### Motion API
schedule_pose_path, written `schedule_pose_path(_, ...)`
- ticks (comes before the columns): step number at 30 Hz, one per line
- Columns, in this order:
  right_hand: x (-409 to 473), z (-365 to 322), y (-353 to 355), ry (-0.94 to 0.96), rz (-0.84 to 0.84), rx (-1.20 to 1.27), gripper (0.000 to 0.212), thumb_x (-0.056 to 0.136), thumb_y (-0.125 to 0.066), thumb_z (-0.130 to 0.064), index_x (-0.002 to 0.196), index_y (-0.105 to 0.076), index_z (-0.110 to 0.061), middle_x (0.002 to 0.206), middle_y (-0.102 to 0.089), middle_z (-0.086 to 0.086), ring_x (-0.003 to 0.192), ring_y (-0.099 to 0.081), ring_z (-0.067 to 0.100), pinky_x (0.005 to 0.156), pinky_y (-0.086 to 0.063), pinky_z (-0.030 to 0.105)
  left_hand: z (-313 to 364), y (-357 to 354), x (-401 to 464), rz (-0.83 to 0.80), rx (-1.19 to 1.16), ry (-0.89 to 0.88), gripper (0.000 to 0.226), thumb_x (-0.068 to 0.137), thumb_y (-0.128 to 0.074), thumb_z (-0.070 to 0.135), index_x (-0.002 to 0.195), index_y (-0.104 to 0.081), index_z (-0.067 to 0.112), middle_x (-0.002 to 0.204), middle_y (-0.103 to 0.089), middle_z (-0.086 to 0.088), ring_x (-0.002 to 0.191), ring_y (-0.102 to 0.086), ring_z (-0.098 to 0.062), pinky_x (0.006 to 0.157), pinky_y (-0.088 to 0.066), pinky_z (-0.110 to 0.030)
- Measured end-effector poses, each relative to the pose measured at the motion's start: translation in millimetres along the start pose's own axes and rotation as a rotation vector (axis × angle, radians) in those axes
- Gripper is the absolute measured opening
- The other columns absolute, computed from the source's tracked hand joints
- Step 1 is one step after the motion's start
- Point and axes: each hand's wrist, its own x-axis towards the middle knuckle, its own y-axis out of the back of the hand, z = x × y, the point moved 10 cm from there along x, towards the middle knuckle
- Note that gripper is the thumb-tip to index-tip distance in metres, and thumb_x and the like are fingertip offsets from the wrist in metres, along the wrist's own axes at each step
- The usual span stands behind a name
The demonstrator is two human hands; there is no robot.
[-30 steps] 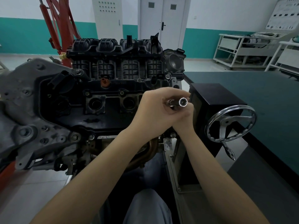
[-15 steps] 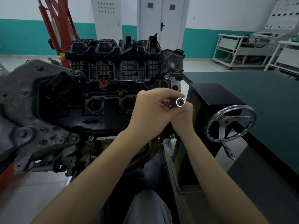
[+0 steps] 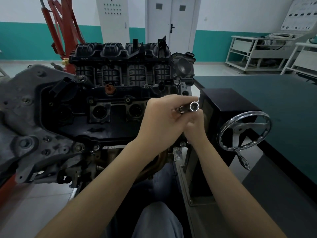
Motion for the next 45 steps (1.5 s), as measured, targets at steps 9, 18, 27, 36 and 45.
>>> schedule_pose_path(9,-2.6,-11.2,-3.4,-0.031,0.023,0.071,0.028,0.074,-0.053,-0.019,0.06,-0.063,-0.042,0.062,-0.06,-0.035,0.061,-0.055,-0.019,0.055,-0.039,-0.002,-5.6,-6.6,1.4,-0.027,-0.066,0.089,0.025,0.074,-0.08,0.003,0.098,-0.074,0.01,0.092,-0.073,0.002,0.09,-0.069,-0.007,0.087,-0.055,-0.031)
schedule_pose_path(18,-2.2,-11.7,2.7,-0.006,0.088,0.102,0.017,0.071,-0.061,-0.027,0.063,-0.068,-0.04,0.066,-0.064,-0.031,0.065,-0.061,-0.013,0.059,-0.044,0.004,-6.9,-12.9,1.1,-0.132,-0.143,0.09,0.032,0.076,-0.076,-0.005,0.106,-0.071,0.005,0.1,-0.072,-0.004,0.098,-0.068,-0.011,0.091,-0.054,-0.031)
schedule_pose_path(27,0.0,-0.4,3.5,-0.027,0.002,-0.021,0.034,0.08,-0.057,0.004,0.081,-0.062,-0.03,0.072,-0.068,-0.024,0.074,-0.063,-0.009,0.066,-0.046,0.007,-13.0,-10.5,-1.1,-0.134,-0.228,0.147,0.033,0.081,-0.07,-0.007,0.111,-0.069,0.007,0.104,-0.073,-0.005,0.103,-0.068,-0.012,0.095,-0.053,-0.036)
schedule_pose_path(36,-0.2,-4.8,-3.8,0.019,-0.094,-0.067,0.019,0.081,-0.058,0.004,0.08,-0.066,-0.013,0.077,-0.066,-0.008,0.075,-0.062,-0.002,0.068,-0.049,0.015,-12.6,-6.2,1.9,-0.098,-0.149,0.143,0.031,0.082,-0.071,-0.003,0.111,-0.071,0.009,0.103,-0.073,-0.003,0.101,-0.068,-0.009,0.094,-0.053,-0.031)
schedule_pose_path(45,0.0,-13.8,2.0,0.026,-0.066,-0.028,0.025,0.075,-0.066,-0.006,0.082,-0.062,-0.029,0.073,-0.066,-0.032,0.072,-0.061,-0.014,0.064,-0.044,0.003,-6.5,-1.6,3.0,-0.035,-0.034,0.055,0.027,0.074,-0.079,0.005,0.1,-0.075,0.008,0.095,-0.074,-0.002,0.091,-0.068,-0.007,0.087,-0.053,-0.02)
